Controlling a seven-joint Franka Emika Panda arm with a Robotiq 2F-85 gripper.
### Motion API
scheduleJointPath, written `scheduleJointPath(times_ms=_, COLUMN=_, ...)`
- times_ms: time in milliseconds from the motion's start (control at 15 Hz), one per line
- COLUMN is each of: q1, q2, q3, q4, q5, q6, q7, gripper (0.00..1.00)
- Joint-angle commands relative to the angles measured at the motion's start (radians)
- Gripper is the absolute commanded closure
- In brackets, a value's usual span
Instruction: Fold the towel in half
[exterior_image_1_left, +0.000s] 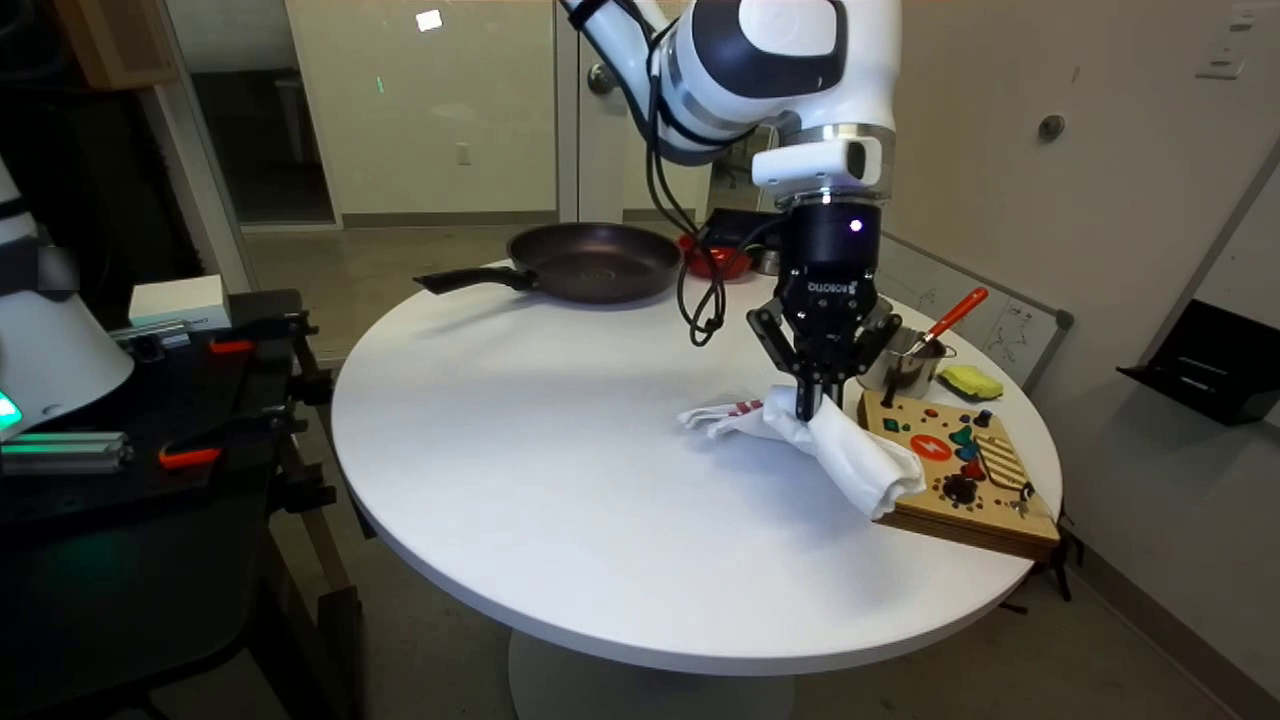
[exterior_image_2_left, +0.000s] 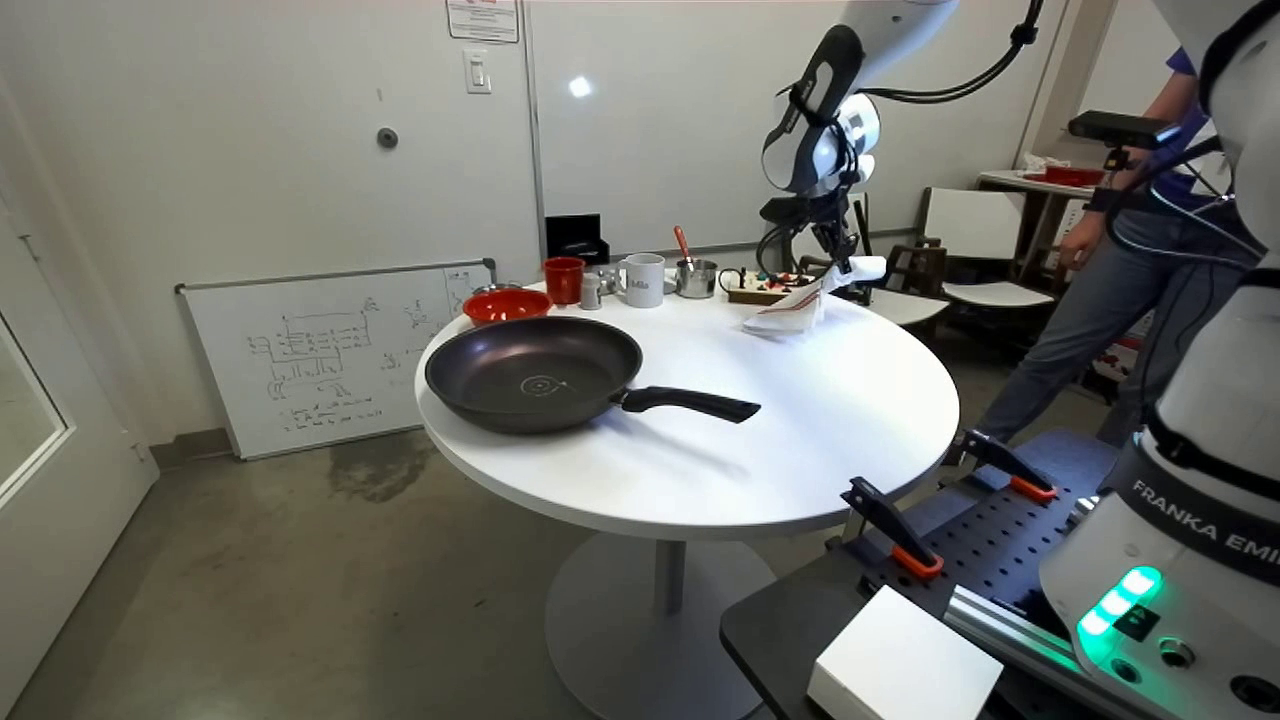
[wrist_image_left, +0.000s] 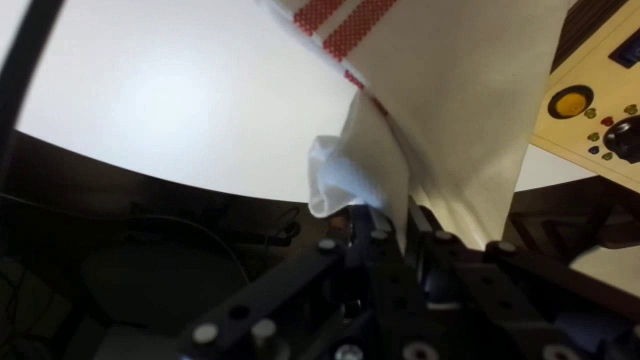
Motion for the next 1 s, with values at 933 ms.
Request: scheduleJointPath(times_ms=933, q1=0.374, q2=0.055, q3=-0.369, q4=-0.1, q5=-0.637, q6=0.238, q7=0.435, gripper=0.96)
